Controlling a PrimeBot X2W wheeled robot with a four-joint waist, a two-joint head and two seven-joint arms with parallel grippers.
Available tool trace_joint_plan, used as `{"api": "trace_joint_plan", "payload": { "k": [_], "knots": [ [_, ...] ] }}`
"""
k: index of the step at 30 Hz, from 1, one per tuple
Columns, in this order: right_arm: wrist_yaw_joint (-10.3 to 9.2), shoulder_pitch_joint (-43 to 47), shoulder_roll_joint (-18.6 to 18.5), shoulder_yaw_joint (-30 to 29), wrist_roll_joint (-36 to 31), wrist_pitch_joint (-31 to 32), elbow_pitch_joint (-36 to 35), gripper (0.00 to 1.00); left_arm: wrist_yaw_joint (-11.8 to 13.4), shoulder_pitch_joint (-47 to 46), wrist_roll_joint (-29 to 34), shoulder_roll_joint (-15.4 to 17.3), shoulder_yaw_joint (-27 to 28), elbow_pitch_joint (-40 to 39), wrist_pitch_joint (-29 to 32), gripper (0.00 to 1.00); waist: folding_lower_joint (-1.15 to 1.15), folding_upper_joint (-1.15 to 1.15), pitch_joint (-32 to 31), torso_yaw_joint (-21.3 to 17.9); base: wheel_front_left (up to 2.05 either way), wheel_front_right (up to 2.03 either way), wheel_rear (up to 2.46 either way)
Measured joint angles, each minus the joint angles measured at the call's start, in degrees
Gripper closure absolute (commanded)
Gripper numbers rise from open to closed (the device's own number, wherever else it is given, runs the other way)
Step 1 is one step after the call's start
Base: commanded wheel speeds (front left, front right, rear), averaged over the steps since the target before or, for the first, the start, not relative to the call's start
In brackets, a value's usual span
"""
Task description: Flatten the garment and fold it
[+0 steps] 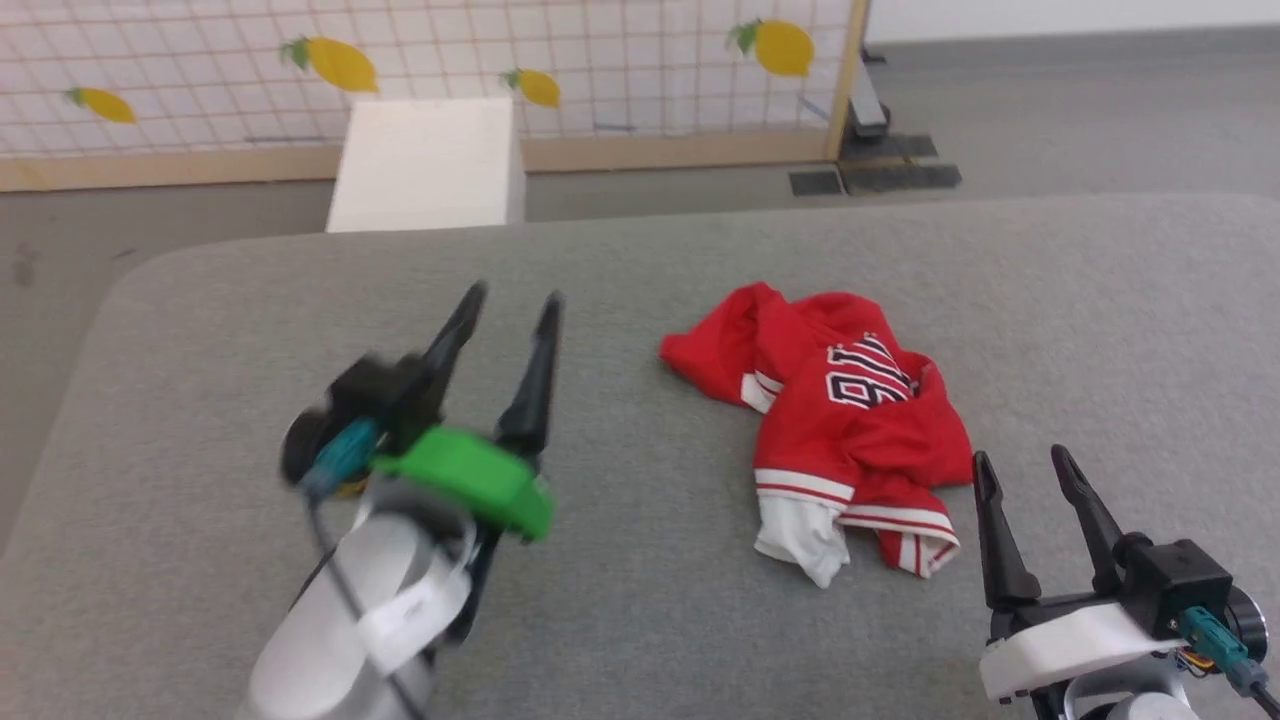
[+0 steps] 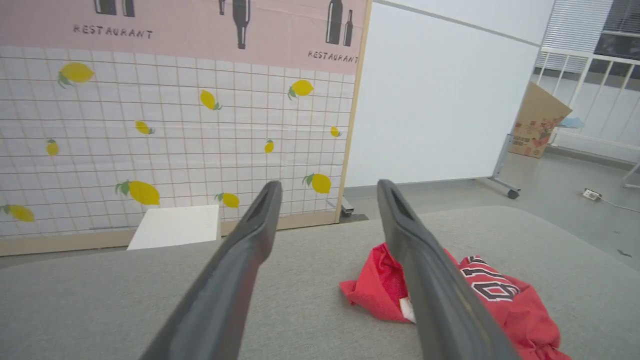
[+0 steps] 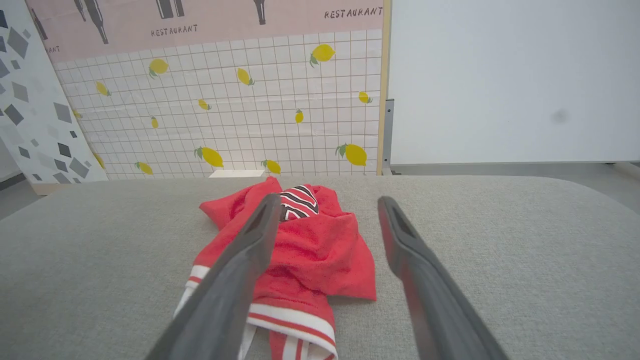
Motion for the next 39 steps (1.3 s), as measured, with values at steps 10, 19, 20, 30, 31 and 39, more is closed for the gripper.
{"api": "trace_joint_plan", "payload": {
  "k": [10, 19, 20, 30, 31, 39],
  "knots": [
    [0.0, 2.4, 0.0, 0.6, 0.9, 0.0, 0.5, 0.0, 0.7, 17.8, 4.8, 1.3, 5.3, -3.8, -0.1, 0.0, 0.0, 0.0, -3.1, 2.5, 0.0, 0.0, 0.0],
    [0.0, 3.0, 0.0, 1.2, 1.6, 0.0, 1.0, 0.0, -0.6, 22.1, 6.5, -1.0, 6.2, -2.8, -0.1, 0.0, 0.0, 0.0, -3.6, 2.9, 0.0, 0.0, 0.0],
    [0.0, 3.0, 0.0, 1.2, 1.6, 0.0, 1.1, 0.0, -0.9, 22.1, 6.7, -1.1, 6.2, -2.7, -0.1, 0.0, 0.0, 0.0, -3.6, 3.0, 0.0, 0.0, 0.0],
    [0.0, 2.9, 0.0, 1.5, 1.6, 0.0, 1.1, 0.0, -4.1, 20.1, 6.9, -2.4, 4.0, -2.3, 3.0, 0.0, 0.0, 0.0, -1.7, 2.5, 0.0, 0.0, 0.0],
    [0.0, 2.9, 0.0, 1.5, 1.5, 0.0, 1.1, 0.0, -4.5, 18.9, 7.2, -2.4, 3.0, -2.4, 4.6, 0.0, 0.0, 0.0, -1.3, 2.3, 0.0, 0.0, 0.0],
    [0.0, 1.3, 0.0, 1.7, 1.5, 0.0, 1.0, 0.0, -6.8, 7.8, 5.6, -6.0, -3.0, -1.8, 25.7, 0.0, 0.0, 0.0, 2.5, -0.2, 0.0, 0.0, 0.0]
  ]
}}
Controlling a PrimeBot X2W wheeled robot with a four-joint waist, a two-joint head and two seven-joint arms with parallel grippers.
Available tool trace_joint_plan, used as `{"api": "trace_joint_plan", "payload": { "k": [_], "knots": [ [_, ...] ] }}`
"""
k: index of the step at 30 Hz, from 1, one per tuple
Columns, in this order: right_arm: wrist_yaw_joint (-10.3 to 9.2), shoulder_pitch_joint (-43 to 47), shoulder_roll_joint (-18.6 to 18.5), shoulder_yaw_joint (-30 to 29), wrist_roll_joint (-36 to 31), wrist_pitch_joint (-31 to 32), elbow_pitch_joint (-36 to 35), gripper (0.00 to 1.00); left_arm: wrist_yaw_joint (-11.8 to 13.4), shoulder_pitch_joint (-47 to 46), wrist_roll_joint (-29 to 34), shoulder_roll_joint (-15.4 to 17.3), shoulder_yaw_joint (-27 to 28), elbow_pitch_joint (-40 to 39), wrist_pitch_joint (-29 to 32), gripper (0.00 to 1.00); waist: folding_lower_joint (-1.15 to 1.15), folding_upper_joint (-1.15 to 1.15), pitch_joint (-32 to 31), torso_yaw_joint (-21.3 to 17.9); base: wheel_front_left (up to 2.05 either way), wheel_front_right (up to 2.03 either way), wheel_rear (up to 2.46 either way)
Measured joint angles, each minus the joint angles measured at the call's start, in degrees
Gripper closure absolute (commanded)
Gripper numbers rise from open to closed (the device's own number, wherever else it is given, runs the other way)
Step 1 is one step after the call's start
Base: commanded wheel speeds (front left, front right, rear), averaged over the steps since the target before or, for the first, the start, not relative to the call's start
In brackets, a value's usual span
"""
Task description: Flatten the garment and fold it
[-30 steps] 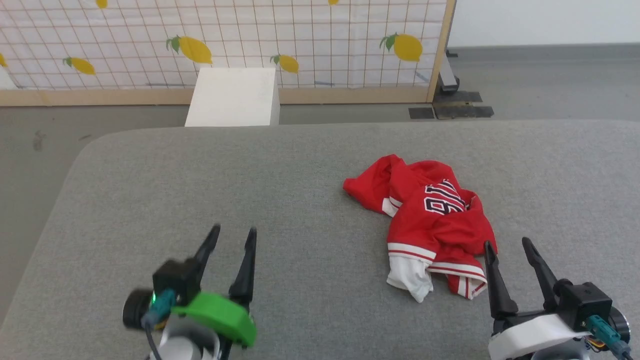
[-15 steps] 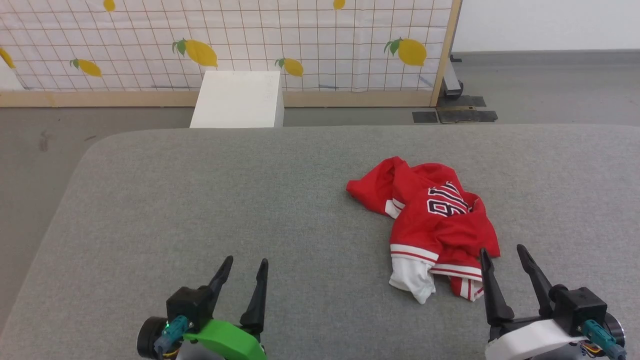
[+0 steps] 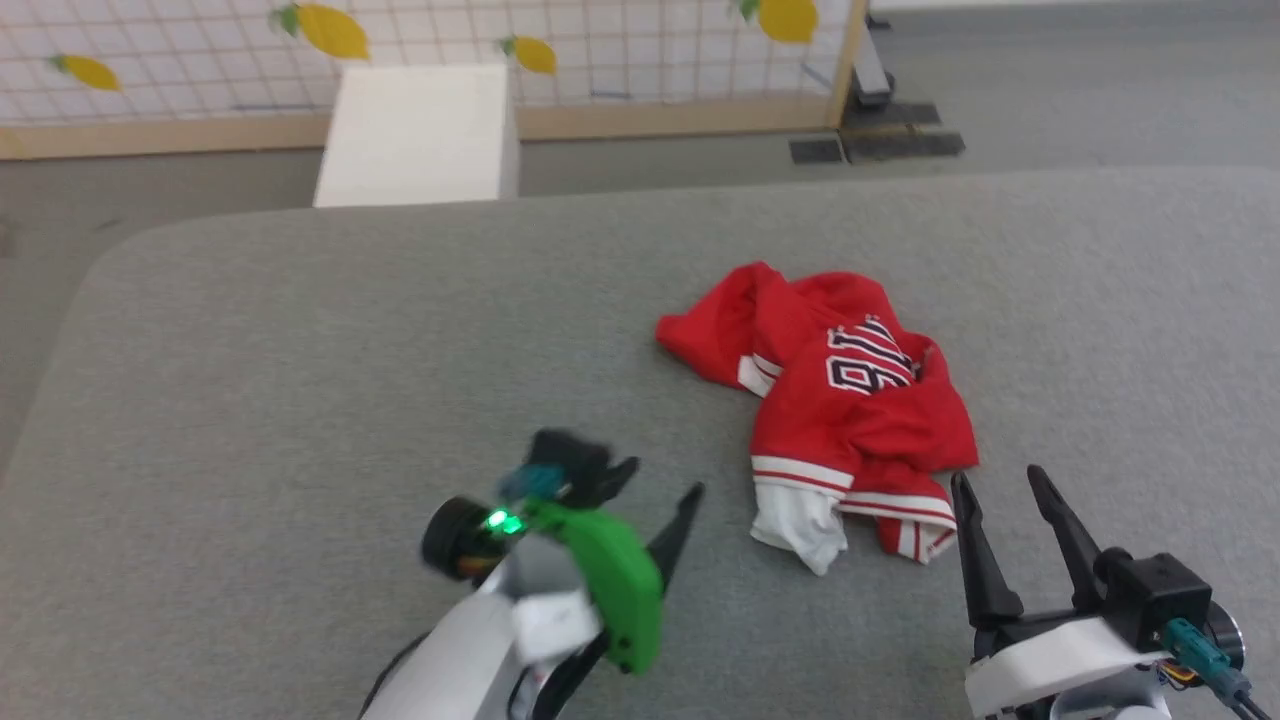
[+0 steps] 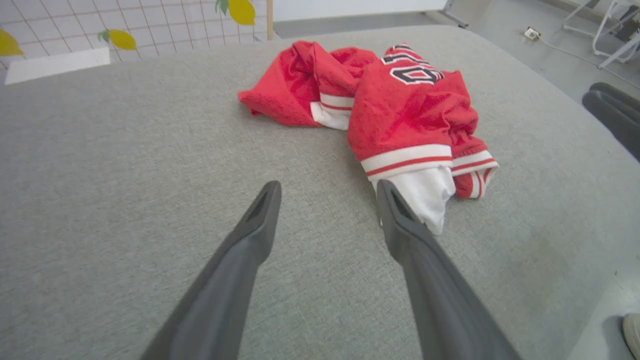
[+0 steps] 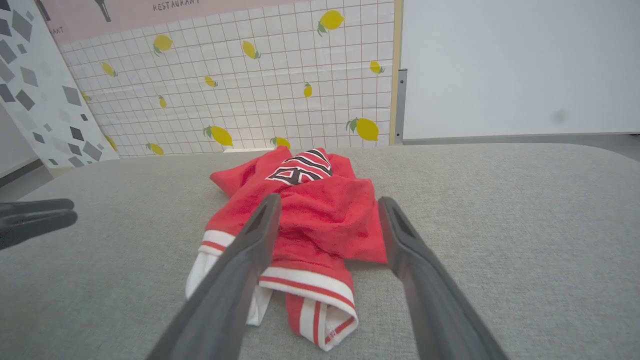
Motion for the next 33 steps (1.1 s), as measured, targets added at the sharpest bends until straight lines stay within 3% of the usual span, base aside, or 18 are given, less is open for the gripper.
{"api": "trace_joint_plan", "payload": {
  "k": [5, 9, 18, 19, 20, 21, 33],
  "knots": [
    [-0.01, -1.2, 0.0, 0.2, 0.0, 0.0, -0.2, 0.0, -1.4, -7.0, -5.7, -1.5, -1.6, 0.3, 14.2, 0.0, 0.0, 0.0, 2.6, -2.4, 0.0, 0.0, 0.0],
    [0.0, -2.1, 0.0, 0.6, 0.1, 0.0, -0.3, 0.0, -1.6, -11.7, -7.9, -2.2, -2.3, 1.9, 21.3, 0.0, 0.0, 0.0, 4.5, -4.6, 0.0, 0.0, 0.0],
    [0.0, -3.1, 0.0, 0.6, 0.9, 0.0, -0.4, 0.0, -0.7, -16.2, -7.1, -2.4, -3.0, 8.6, 22.9, 0.0, 0.0, 0.0, 8.4, -8.8, 0.0, 0.0, 0.0],
    [-0.01, -3.2, 0.0, 0.6, 1.1, 0.0, -0.4, 0.0, -0.7, -16.3, -6.9, -2.4, -3.2, 9.4, 22.8, 0.44, 0.0, 0.0, 8.8, -9.1, 0.0, 0.0, 0.0],
    [-0.01, -3.2, 0.0, 0.5, 1.1, 0.0, -0.4, 0.0, -0.8, -16.2, -6.9, -2.4, -3.4, 9.8, 22.8, 0.96, 0.0, 0.0, 9.1, -9.4, 0.0, 0.0, 0.0],
    [-0.01, -3.2, 0.0, 0.5, 1.2, 0.0, -0.4, 0.0, -0.9, -16.2, -7.0, -2.4, -3.7, 10.3, 22.7, 1.0, 0.0, 0.0, 9.4, -9.6, 0.0, 0.0, 0.0],
    [-0.01, -3.1, 0.0, -0.5, 0.5, 0.0, -0.1, 0.0, -1.1, -16.0, -8.8, -2.5, -1.1, 8.0, 12.1, 1.0, 0.0, 0.0, 7.1, -6.7, 0.0, 0.0, 0.0]
  ]
}}
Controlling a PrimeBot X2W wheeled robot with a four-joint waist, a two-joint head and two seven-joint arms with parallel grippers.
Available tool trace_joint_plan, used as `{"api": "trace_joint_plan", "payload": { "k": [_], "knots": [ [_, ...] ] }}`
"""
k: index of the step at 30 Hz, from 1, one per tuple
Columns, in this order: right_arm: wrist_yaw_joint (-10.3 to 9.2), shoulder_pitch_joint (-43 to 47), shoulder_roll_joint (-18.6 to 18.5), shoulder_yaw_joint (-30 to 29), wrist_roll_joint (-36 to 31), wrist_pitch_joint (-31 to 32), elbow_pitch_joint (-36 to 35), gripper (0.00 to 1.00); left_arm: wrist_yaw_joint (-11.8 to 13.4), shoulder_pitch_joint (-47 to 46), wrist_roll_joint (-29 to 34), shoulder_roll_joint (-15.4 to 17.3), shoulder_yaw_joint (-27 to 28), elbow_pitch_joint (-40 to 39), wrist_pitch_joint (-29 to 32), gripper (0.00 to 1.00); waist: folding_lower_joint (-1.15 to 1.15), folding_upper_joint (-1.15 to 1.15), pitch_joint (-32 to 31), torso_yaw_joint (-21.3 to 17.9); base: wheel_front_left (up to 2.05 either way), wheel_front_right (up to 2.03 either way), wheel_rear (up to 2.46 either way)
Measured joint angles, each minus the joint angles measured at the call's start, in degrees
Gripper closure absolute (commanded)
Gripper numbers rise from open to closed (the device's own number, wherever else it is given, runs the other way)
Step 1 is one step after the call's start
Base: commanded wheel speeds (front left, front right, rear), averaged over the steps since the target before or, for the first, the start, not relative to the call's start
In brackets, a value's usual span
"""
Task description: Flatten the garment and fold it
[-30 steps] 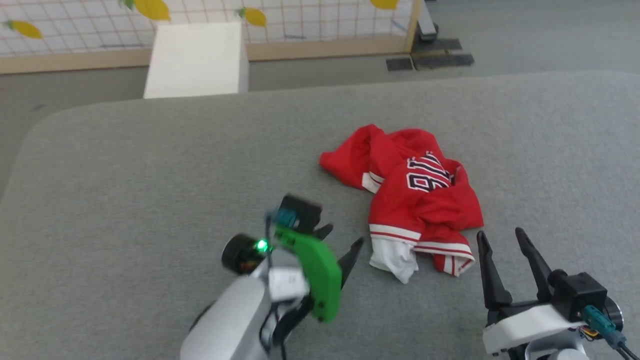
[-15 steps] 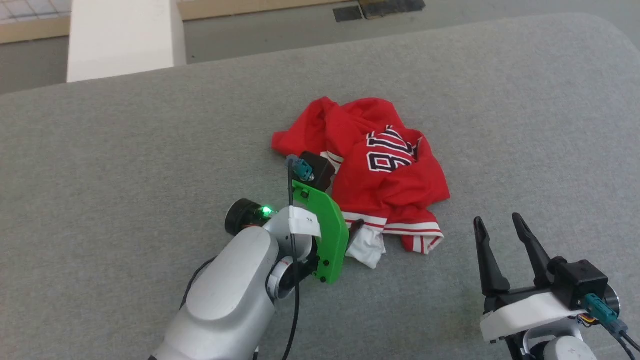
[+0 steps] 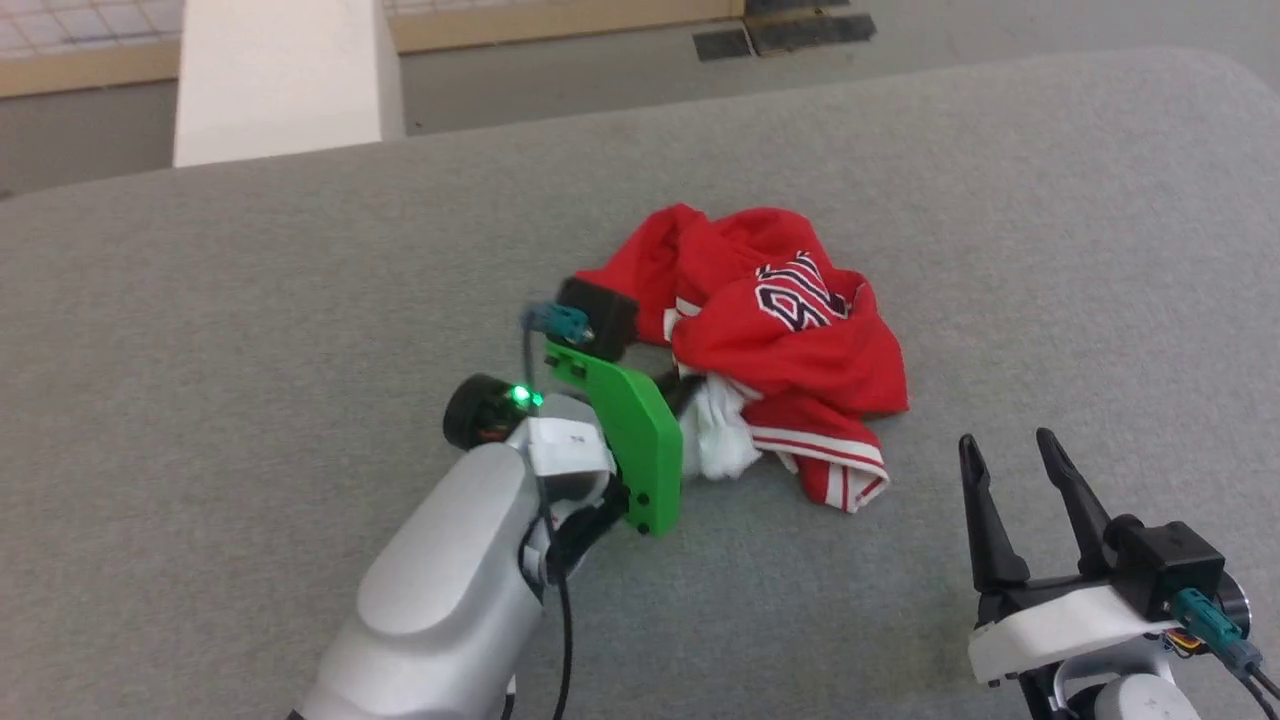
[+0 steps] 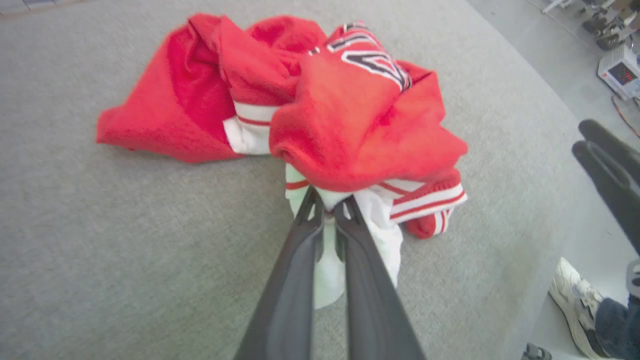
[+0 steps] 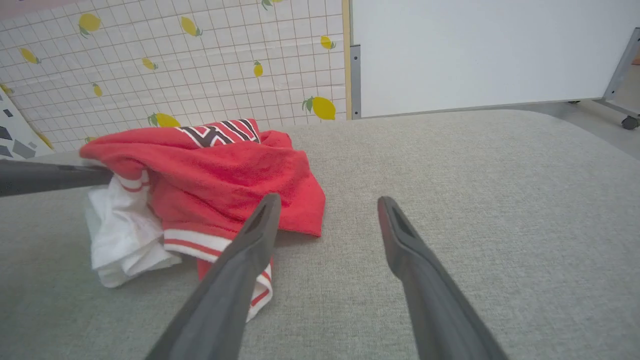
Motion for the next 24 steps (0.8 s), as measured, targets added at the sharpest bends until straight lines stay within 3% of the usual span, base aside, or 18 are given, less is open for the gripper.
{"api": "trace_joint_plan", "payload": {
  "k": [7, 14, 18, 24],
  "knots": [
    [0.0, 0.9, 0.0, -0.1, -0.1, 0.0, 0.2, 0.0, 3.6, -0.1, 0.1, 3.2, 6.3, -9.3, -6.2, 1.0, 0.0, 0.0, -3.3, 3.7, 0.0, 0.0, 0.0],
    [0.0, 1.2, 0.0, 0.3, 0.0, 0.0, 0.3, 0.0, 5.4, -0.2, 3.9, 6.5, 8.2, -17.6, -10.9, 1.0, 0.0, 0.0, -5.6, 6.8, 0.0, 0.0, 0.0],
    [0.0, 1.3, 0.0, 0.5, 0.0, 0.0, 0.3, 0.0, 3.8, 0.2, 4.8, 5.0, 2.7, -20.2, -11.3, 1.0, 0.0, 0.0, -6.1, 7.8, 0.0, 0.0, 0.0],
    [0.0, 1.2, 0.1, -0.5, 0.1, 0.0, 0.5, 0.0, 0.3, 5.7, 6.7, 0.9, -11.3, -17.0, -8.0, 1.0, 0.0, 0.0, -5.7, 7.1, 0.0, 0.0, 0.0]
  ]
}}
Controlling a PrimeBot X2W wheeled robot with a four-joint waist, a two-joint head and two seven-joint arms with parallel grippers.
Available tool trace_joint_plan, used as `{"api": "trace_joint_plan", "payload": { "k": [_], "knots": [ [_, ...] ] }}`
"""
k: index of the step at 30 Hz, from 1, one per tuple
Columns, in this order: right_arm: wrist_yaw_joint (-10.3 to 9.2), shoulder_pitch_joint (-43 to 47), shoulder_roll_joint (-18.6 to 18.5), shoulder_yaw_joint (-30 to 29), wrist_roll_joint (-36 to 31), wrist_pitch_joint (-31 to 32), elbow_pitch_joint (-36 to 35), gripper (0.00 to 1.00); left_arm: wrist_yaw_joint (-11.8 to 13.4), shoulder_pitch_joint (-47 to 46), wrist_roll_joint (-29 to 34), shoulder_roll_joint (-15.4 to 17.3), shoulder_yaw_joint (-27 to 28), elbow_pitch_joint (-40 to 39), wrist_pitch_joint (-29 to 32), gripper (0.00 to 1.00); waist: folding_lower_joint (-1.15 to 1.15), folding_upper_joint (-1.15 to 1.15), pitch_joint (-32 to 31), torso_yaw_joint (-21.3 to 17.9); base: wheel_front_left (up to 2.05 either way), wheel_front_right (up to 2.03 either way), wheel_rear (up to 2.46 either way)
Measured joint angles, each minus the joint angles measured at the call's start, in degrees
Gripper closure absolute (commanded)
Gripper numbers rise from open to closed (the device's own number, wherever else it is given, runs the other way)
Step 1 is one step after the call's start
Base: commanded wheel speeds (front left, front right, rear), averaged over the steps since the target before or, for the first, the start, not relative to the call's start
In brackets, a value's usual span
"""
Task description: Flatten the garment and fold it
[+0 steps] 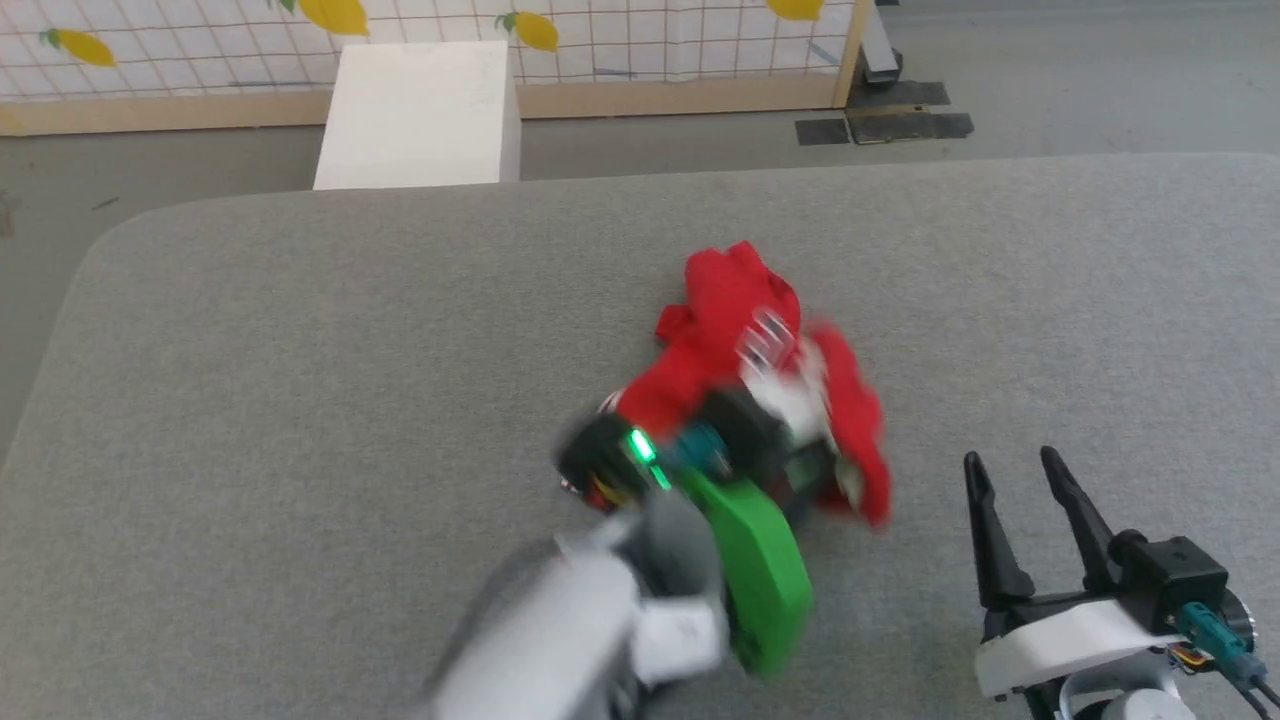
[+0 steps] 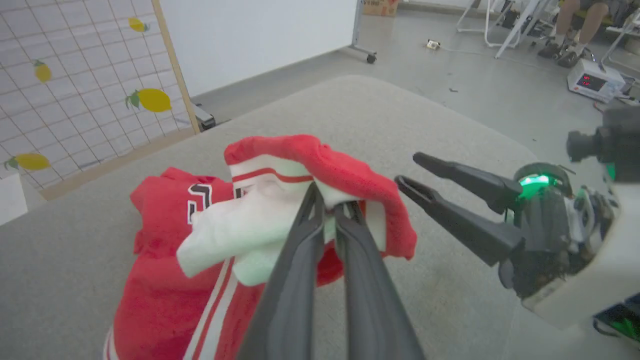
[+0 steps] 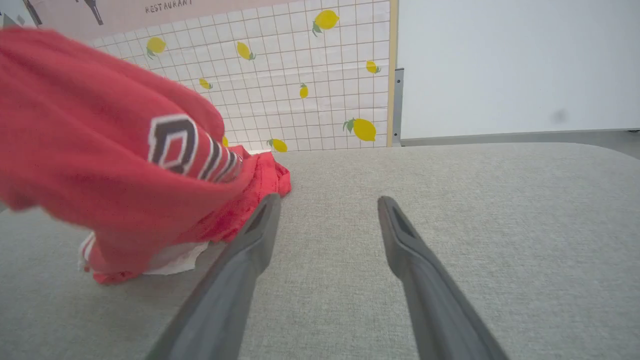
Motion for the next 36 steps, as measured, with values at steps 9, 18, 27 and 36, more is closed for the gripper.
{"api": "trace_joint_plan", "payload": {
  "k": [9, 18, 27, 36],
  "knots": [
    [0.0, -0.5, 0.0, -4.3, 1.0, 0.0, 1.6, 0.0, -1.1, 3.8, 0.8, -2.4, -12.3, 13.9, -2.1, 0.0, 0.0, 0.0, 1.0, -2.3, 0.0, 0.0, 0.0],
    [0.0, -0.7, 0.0, -4.0, 1.3, 0.0, 2.5, 0.0, -0.9, 2.8, -1.1, -2.8, -14.7, 16.2, -9.4, 0.0, 0.0, 0.0, 0.0, -2.7, 0.0, 0.0, 0.0],
    [0.0, -0.1, 0.0, -3.7, 1.1, 0.0, 2.8, 0.0, 5.8, -2.9, -3.4, -1.2, -3.5, 12.8, -21.0, 0.0, 0.0, 0.0, -2.8, -0.4, 0.0, 0.0, 0.0],
    [0.0, 1.5, 0.0, -2.4, 0.9, 0.0, 2.8, 0.0, 11.6, 1.8, -3.6, 10.2, 8.8, 12.9, -29.1, 0.0, 0.0, 0.0, -5.1, 1.7, 0.0, 0.0, 0.0]
  ]
}}
